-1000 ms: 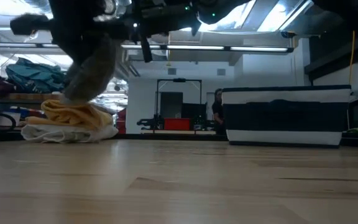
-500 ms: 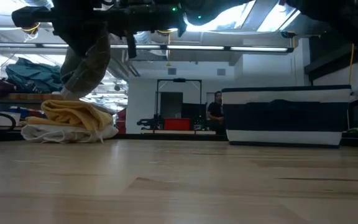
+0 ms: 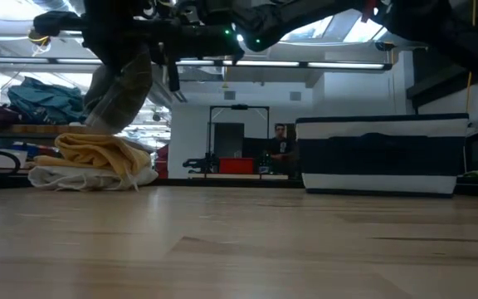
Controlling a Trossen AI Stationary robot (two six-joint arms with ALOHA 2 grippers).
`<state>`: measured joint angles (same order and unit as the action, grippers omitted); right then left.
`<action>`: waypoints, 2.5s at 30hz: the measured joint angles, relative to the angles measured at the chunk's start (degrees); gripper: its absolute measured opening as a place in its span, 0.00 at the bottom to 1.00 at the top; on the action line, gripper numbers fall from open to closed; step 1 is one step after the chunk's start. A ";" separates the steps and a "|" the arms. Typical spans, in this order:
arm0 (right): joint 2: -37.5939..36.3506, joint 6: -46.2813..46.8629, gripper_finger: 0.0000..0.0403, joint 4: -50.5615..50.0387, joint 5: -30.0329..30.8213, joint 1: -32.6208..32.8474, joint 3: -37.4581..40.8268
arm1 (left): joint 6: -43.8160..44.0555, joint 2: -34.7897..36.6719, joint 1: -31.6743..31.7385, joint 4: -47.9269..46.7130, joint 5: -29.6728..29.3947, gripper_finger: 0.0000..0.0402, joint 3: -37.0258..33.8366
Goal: Fold towel
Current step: Stack the gray patterned towel on top of the yellow towel
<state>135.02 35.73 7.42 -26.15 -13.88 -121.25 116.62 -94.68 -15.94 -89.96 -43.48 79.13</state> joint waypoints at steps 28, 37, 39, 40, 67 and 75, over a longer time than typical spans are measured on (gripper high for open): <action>1.36 -5.63 0.02 6.09 9.02 -0.73 0.07 | -21.19 7.06 8.15 -0.11 7.83 0.00 -0.02; 7.15 -5.97 0.04 9.24 8.82 -0.45 0.09 | -25.14 7.11 9.84 -0.16 13.70 0.00 -6.69; 8.26 -5.87 0.04 12.10 9.45 -0.50 0.13 | -24.27 7.05 9.80 0.42 13.49 0.00 -9.32; 8.65 -6.01 0.03 13.28 9.53 -0.72 0.14 | -23.70 7.04 9.79 0.43 13.48 0.00 -10.49; 10.33 -8.59 0.03 24.31 13.77 -1.17 -4.07 | -33.83 13.32 14.97 -0.05 6.01 0.00 -11.96; 12.28 -8.18 0.03 21.66 14.57 -1.63 -4.08 | -35.62 12.37 16.81 -0.02 8.16 0.00 -15.67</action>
<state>147.30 27.54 29.08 -11.58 -15.51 -125.33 81.01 -82.30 0.86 -89.98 -35.32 63.46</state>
